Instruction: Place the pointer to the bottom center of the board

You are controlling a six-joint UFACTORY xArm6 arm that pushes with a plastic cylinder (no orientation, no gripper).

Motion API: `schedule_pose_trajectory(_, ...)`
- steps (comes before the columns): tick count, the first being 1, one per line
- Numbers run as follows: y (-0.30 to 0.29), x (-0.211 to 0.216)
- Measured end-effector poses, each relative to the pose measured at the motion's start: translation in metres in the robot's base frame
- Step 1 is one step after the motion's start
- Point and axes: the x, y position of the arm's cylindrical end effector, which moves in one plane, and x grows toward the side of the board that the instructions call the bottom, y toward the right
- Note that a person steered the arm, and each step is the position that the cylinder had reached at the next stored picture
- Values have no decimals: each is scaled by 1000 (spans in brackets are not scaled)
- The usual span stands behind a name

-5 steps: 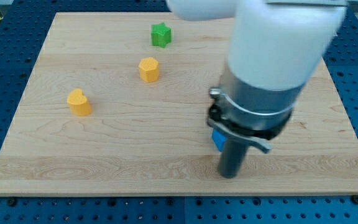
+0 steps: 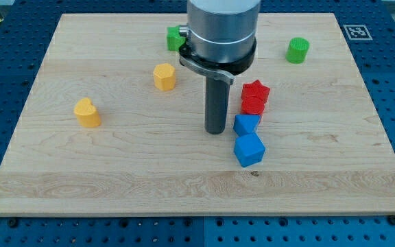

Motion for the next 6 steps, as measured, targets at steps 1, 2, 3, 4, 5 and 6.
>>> schedule_pose_trajectory(1,10,3)
schedule_pose_trajectory(2,18,6)
schedule_pose_trajectory(3,22,10)
schedule_pose_trajectory(4,22,10)
schedule_pose_trajectory(5,2,10)
schedule_pose_trajectory(6,-20,20)
